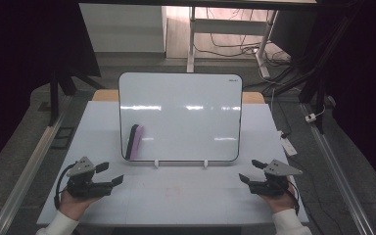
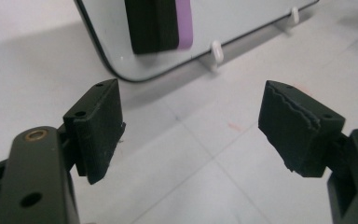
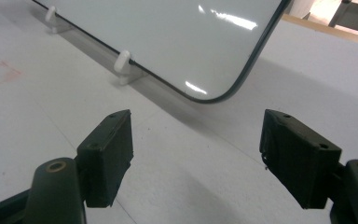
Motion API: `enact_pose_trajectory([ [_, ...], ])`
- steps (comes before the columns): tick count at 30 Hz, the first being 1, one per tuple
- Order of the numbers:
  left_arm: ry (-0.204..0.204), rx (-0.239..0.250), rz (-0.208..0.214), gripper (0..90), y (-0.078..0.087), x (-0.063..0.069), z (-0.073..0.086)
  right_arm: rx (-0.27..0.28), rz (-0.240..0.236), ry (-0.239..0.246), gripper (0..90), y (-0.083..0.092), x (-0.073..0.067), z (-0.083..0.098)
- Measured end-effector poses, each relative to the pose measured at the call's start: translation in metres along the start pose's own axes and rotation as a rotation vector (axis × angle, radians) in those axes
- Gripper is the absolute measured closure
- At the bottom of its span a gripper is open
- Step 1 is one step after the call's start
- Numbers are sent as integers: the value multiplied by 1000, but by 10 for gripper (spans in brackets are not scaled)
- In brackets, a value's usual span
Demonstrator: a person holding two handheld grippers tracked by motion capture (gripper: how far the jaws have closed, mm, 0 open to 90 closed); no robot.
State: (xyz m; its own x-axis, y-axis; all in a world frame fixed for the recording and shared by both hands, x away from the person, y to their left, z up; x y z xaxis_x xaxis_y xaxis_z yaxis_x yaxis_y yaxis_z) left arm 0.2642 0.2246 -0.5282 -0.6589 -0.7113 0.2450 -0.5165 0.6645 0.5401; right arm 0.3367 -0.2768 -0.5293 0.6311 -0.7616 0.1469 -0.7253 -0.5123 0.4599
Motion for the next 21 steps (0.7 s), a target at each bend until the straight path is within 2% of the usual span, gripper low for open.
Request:
enact_pose_trajectory([
  [5, 5, -17, -1, 225, -2, -4, 8, -25, 3, 22, 252, -4, -2, 4],
  [11, -4, -14, 2, 222, -3, -3, 8, -23, 1, 39, 253, -7, -5, 4],
  [21, -5, -9, 0, 221, -2, -3, 7, -13, 11, 40, 253, -5, -4, 3],
])
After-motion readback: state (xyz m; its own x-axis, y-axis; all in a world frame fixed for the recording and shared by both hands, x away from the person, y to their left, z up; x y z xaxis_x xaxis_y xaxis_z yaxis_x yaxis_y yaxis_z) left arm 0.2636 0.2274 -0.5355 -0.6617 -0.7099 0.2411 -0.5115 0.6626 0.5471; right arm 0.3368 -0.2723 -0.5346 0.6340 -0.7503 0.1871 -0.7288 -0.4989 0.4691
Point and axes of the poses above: each handheld gripper's, and its own axes: y roughly backward along the jaws, z roughly out of its underside, x roughly to its right, the point moved 5 cm from there along -y, roughly forward along the jaws, and after that the axes turned 8 degrees about z, right-handed, at the moved point
